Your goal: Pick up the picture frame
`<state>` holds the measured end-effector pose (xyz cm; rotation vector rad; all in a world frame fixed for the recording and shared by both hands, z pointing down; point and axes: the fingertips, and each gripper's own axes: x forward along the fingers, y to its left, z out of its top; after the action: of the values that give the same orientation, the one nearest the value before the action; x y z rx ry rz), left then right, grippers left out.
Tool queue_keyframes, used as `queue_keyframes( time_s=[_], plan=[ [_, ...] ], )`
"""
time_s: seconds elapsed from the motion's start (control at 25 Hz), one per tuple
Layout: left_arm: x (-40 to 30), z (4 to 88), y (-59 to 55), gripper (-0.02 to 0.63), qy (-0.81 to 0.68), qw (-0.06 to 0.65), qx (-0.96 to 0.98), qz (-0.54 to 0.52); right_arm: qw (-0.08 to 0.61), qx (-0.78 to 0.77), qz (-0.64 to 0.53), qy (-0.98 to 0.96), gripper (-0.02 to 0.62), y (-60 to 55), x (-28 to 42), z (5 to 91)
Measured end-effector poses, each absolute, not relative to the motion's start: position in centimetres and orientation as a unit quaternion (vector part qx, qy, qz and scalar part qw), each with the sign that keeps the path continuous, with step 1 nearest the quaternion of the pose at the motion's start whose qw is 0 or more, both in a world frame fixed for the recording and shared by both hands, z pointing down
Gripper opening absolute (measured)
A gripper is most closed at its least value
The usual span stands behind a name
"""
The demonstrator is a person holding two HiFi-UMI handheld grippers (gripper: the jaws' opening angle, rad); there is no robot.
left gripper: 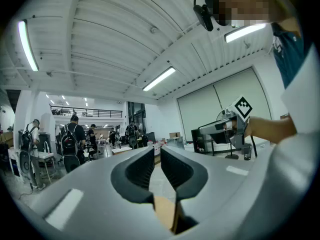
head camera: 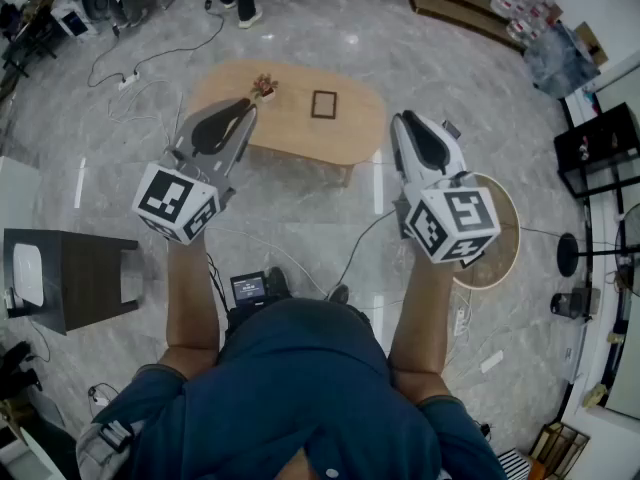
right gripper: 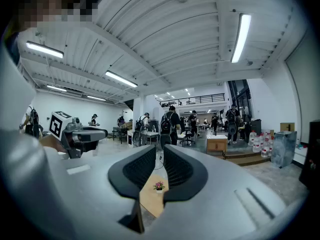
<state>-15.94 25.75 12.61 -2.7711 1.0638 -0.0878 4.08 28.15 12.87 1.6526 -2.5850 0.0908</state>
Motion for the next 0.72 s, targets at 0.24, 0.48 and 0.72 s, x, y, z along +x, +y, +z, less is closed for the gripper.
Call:
queue_keyframes(
  time_s=[0.24,0.48,0.72],
  plan=[
    [-16.9,12.9,25.1,0.038,0.349,0.083,-0.933,-0.029,0.037,0.547,0.034,-0.836,0.037,27.8,3.1,13.3],
    [-18.1,13.4,24.2,0.038,0.339,0.079,-0.937,-0.026,0.039,0.556,0.037,-0.829,0.037,27.3,1.9,13.7],
    [-19.8,13.4,23.0,0.038,0.332,0.076,-0.940,-0.021,0.027,0.565,0.039,-0.824,0.038,26.6,0.3,13.3]
  ],
)
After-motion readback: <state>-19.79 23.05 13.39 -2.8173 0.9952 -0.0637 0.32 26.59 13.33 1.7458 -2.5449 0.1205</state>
